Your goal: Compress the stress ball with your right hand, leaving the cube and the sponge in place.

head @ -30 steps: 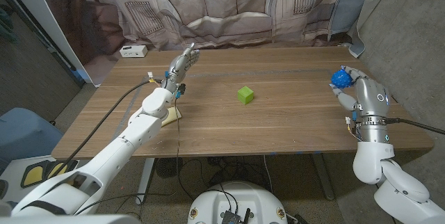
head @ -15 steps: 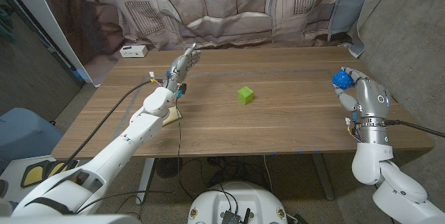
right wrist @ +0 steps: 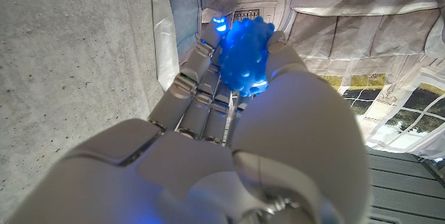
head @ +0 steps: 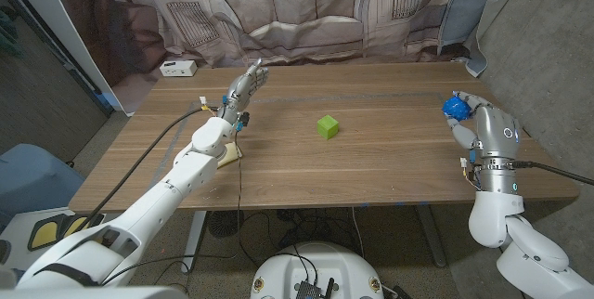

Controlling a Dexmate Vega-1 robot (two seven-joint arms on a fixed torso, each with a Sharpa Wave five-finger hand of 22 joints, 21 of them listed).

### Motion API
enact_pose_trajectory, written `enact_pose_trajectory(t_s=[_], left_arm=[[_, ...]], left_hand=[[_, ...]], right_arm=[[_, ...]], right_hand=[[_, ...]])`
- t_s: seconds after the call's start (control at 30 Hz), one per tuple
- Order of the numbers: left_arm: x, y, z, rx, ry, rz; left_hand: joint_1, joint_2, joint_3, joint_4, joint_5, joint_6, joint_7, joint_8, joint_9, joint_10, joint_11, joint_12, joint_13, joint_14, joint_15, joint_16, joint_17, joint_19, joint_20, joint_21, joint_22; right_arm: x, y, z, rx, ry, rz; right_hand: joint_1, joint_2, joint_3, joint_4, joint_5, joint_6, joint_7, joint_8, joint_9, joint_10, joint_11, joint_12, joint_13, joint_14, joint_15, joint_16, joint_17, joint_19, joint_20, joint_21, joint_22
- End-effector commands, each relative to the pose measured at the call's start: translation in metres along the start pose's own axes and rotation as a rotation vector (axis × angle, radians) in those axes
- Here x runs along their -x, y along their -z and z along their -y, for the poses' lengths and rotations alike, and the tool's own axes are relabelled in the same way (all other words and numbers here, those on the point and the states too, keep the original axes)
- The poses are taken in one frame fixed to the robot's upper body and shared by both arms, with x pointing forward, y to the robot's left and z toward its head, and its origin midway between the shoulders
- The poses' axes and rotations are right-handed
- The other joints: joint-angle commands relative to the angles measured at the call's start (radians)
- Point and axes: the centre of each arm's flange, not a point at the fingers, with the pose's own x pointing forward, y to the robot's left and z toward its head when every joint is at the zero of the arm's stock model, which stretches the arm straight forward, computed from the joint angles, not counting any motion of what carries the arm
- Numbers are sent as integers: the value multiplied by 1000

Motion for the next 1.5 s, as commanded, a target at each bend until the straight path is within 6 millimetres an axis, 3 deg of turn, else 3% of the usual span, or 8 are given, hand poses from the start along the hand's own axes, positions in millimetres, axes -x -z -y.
enact_pose_trajectory(t_s=[0.03,0.1,0.33,0.77,0.97,1.23,1.37,1.5], left_arm=[[3,0,-1,2,-7,1],[4,0,-1,3,-8,2],[4,0,0,2,-6,2],[4,-2,0,-2,-3,-3],[4,-2,-1,-2,-1,-5],[4,-2,-1,-2,-1,-5],[4,-2,0,-2,0,-2],[3,-2,1,-1,2,-5]], left_hand=[[-3,9,1,-8,-4,9,1,1,5,9,-1,-1,3,10,2,-1,2,1,6,-4,6],[-3,9,1,-9,-4,9,0,1,5,10,-4,0,3,10,3,-1,2,1,7,-4,6],[-4,10,1,-9,-4,9,1,1,5,10,0,-1,3,11,2,-1,2,0,7,-4,6],[-5,10,0,-9,-4,9,0,1,5,9,-2,-1,3,11,1,-1,2,1,7,-3,6],[-5,10,0,-9,-4,9,0,0,5,9,-2,-1,3,11,1,-1,2,1,7,-3,6],[-6,10,0,-10,-4,10,1,1,5,9,-3,-1,3,12,1,-1,2,1,7,-3,6],[-6,10,0,-10,-4,11,0,1,5,9,-2,-1,3,11,1,-1,2,1,7,-3,6],[-6,10,0,-10,-4,10,-1,1,5,10,-3,-1,3,11,1,-1,2,0,16,-4,6]], right_arm=[[1,-1,2,-16,-1,3],[1,-1,3,-22,4,2],[2,0,4,-45,9,9],[3,2,5,-96,27,12],[1,1,4,-88,21,14],[2,0,6,-57,10,5],[3,0,8,-18,25,-21],[4,1,8,-27,14,-26]], right_hand=[[64,28,11,-8,11,72,-25,24,7,69,-23,34,21,107,-168,38,31,36,-9,24,8],[95,27,13,-13,13,107,-35,35,11,96,-47,47,31,142,-178,51,41,57,-17,40,11],[154,15,15,-16,20,158,-41,50,22,130,-53,70,56,209,-182,53,38,103,-30,81,19],[198,36,27,3,23,239,-19,62,25,218,-32,89,56,345,-178,26,-15,184,-28,160,19],[198,35,29,3,22,238,-15,57,23,215,-30,81,51,350,-177,15,-27,182,-32,164,18],[188,34,29,9,21,236,-19,47,22,210,-30,66,41,320,-174,-23,-51,134,-30,154,14],[136,27,6,33,17,232,-26,37,20,203,-39,48,31,289,-169,-44,-60,110,-19,152,10],[111,28,0,41,16,219,-28,26,19,193,-38,32,24,259,-165,-64,-67,90,-8,147,5]])
